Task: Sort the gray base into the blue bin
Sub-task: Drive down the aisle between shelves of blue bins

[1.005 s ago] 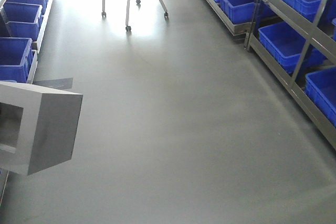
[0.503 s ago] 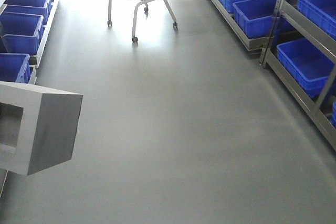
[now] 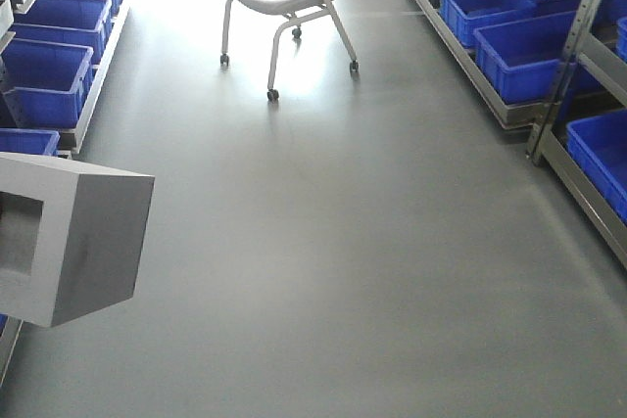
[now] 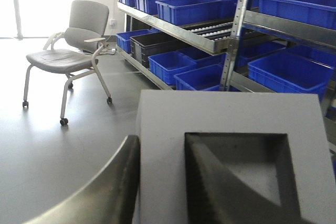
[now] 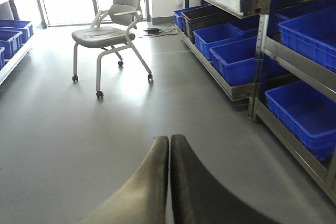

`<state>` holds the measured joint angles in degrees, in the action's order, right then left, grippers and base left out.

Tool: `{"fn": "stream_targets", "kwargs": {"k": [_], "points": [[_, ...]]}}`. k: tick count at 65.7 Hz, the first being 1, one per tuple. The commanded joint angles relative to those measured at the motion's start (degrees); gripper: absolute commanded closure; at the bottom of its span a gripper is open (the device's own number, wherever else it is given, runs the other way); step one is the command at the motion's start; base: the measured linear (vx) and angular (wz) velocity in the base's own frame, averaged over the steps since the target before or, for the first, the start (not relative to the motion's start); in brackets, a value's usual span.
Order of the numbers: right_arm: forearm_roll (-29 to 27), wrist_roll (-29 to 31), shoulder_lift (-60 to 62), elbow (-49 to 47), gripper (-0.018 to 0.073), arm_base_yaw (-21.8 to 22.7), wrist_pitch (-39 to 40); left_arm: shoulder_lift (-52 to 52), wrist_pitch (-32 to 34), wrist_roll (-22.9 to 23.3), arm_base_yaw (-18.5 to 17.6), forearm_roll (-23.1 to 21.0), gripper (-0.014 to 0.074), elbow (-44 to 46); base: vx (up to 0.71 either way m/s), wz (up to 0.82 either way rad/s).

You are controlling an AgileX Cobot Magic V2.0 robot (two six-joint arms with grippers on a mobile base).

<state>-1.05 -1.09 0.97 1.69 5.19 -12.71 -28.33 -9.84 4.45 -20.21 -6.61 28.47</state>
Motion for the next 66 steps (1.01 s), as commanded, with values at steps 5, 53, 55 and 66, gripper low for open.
{"fn": "stream_targets", "kwargs": {"k": [5, 53, 55, 66], "points": [[0.38, 0.39, 0.10, 0.02, 0.0564, -0.02, 4.27, 0.08, 6.27, 0.40, -0.13, -0.41, 0.0603, 1.79, 0.44, 0.09], [0.38, 0.39, 0.10, 0.02, 0.0564, -0.02, 4.27, 0.08, 6.31, 0.40, -0.13, -0.41, 0.0603, 1.79, 0.39, 0.04], [0.38, 0.39, 0.10, 0.02, 0.0564, -0.02, 4.27, 0.08, 6.31, 0.40, -0.13, -0.41, 0.0603, 1.79, 0.36, 0.07], [0.38, 0.39, 0.10, 0.02, 0.0564, -0.02, 4.27, 0.08, 6.31, 0.40, -0.13, -0.41, 0.0603, 1.79, 0.34, 0.07]]}}
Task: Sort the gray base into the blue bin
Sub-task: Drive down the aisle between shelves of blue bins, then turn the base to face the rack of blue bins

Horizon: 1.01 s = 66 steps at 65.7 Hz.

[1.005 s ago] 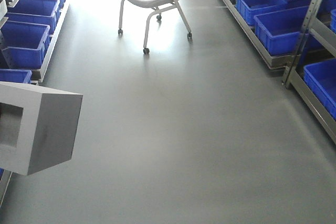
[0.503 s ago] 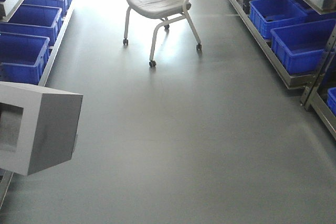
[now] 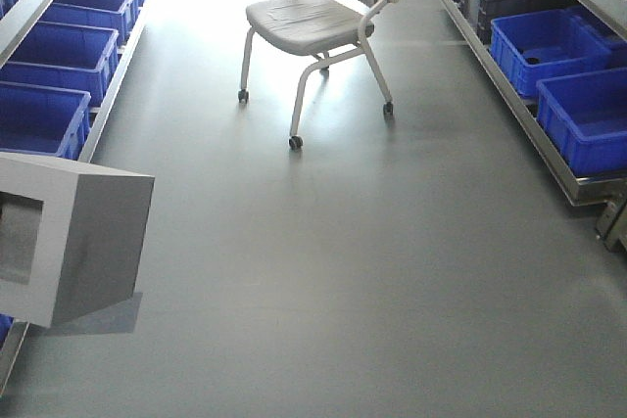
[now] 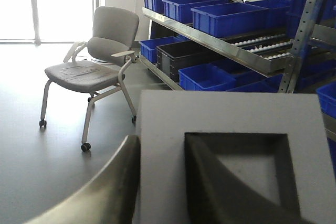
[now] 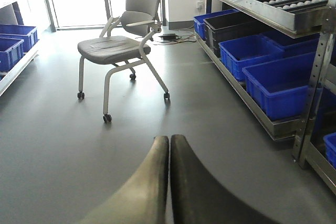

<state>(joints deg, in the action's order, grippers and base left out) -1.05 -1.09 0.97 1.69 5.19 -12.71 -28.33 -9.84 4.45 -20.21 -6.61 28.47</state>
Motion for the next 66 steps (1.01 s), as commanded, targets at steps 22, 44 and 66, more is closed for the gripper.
{"fn": "stream_targets", "kwargs": {"k": [22, 44, 66], "points": [[0.38, 0.39, 0.10, 0.02, 0.0564, -0.02, 4.27, 0.02, 6.31, 0.40, -0.13, -0.41, 0.0603, 1.79, 0.30, 0.15], [0.38, 0.39, 0.10, 0.02, 0.0564, -0.02, 4.27, 0.02, 6.30, 0.40, -0.13, -0.41, 0.0603, 1.79, 0.22, 0.63], [0.38, 0.39, 0.10, 0.02, 0.0564, -0.02, 4.27, 0.02, 6.30, 0.40, -0.13, -0.41, 0.0603, 1.79, 0.18, 0.85]]}}
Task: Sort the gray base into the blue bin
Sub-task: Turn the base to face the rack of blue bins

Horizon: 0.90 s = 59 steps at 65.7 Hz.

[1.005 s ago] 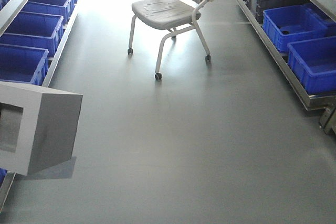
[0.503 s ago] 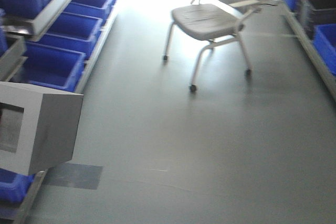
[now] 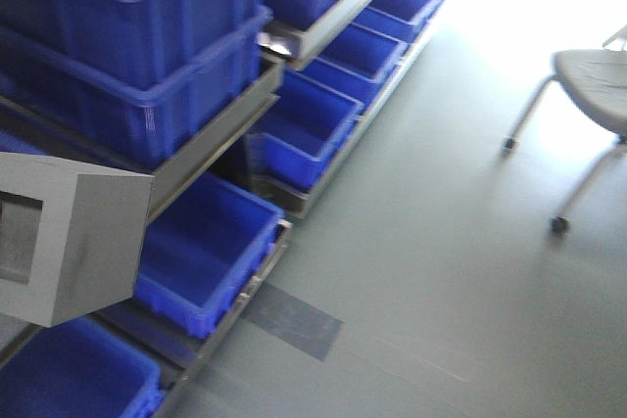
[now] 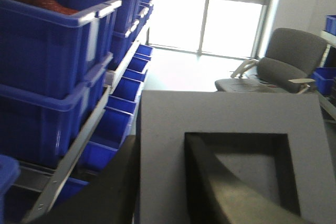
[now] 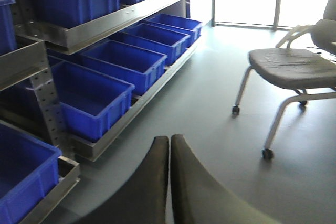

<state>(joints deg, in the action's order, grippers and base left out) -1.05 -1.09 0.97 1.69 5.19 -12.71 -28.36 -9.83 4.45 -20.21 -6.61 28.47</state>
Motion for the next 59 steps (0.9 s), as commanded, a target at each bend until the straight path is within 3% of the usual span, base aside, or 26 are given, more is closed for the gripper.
{"fn": "stream_targets", "kwargs": {"k": [1, 59], "points": [[0.38, 0.39, 0.10, 0.02, 0.0564, -0.02, 4.27, 0.05, 6.29, 0.40, -0.13, -0.41, 0.0603, 1.79, 0.16, 0.74], [0.38, 0.39, 0.10, 0.02, 0.0564, -0.02, 4.27, 0.05, 6.29, 0.40, -0.13, -0.41, 0.0603, 1.79, 0.12, 0.64]]}}
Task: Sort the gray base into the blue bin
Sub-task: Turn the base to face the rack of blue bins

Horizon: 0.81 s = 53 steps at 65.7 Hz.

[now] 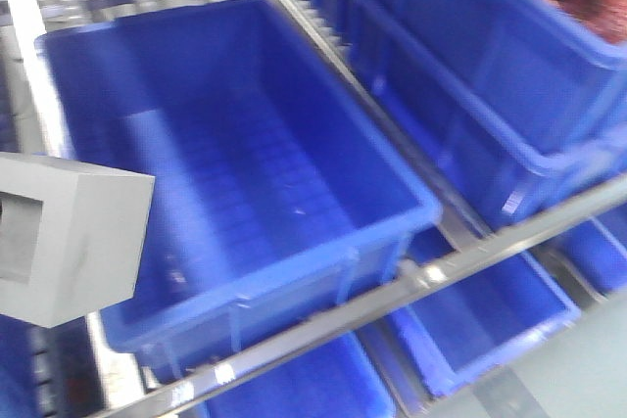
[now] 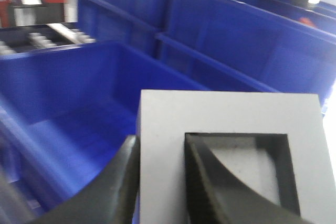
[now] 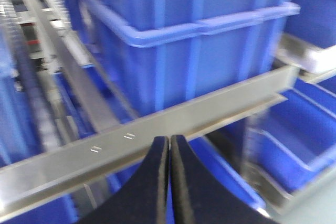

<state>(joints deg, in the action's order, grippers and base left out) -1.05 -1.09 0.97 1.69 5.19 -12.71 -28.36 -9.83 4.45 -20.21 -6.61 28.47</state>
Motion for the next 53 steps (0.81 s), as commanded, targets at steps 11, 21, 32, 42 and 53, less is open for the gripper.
{"fn": "stream_targets", "kwargs": {"k": [11, 21, 32, 42, 53], "points": [[0.38, 0.39, 0.10, 0.02, 0.0564, -0.02, 4.27, 0.05, 6.29, 0.40, -0.13, -0.41, 0.0603, 1.79, 0.10, 0.50], [0.38, 0.39, 0.10, 0.02, 0.0564, -0.02, 4.27, 0.05, 6.29, 0.40, -0.13, -0.41, 0.0603, 1.79, 0.09, 0.35], [0.38, 0.39, 0.10, 0.02, 0.0564, -0.02, 4.27, 0.05, 6.29, 0.40, -0.13, -0.41, 0.0603, 1.79, 0.07, 0.29], [0.38, 0.39, 0.10, 0.02, 0.0564, -0.02, 4.27, 0.05, 6.29, 0.40, -0.13, -0.41, 0.0603, 1.79, 0.07, 0.36], [0.38, 0.39, 0.10, 0.02, 0.0564, -0.02, 4.27, 0.05, 6.29, 0.40, -0.13, -0.41, 0.0603, 1.79, 0.08, 0.38]]}}
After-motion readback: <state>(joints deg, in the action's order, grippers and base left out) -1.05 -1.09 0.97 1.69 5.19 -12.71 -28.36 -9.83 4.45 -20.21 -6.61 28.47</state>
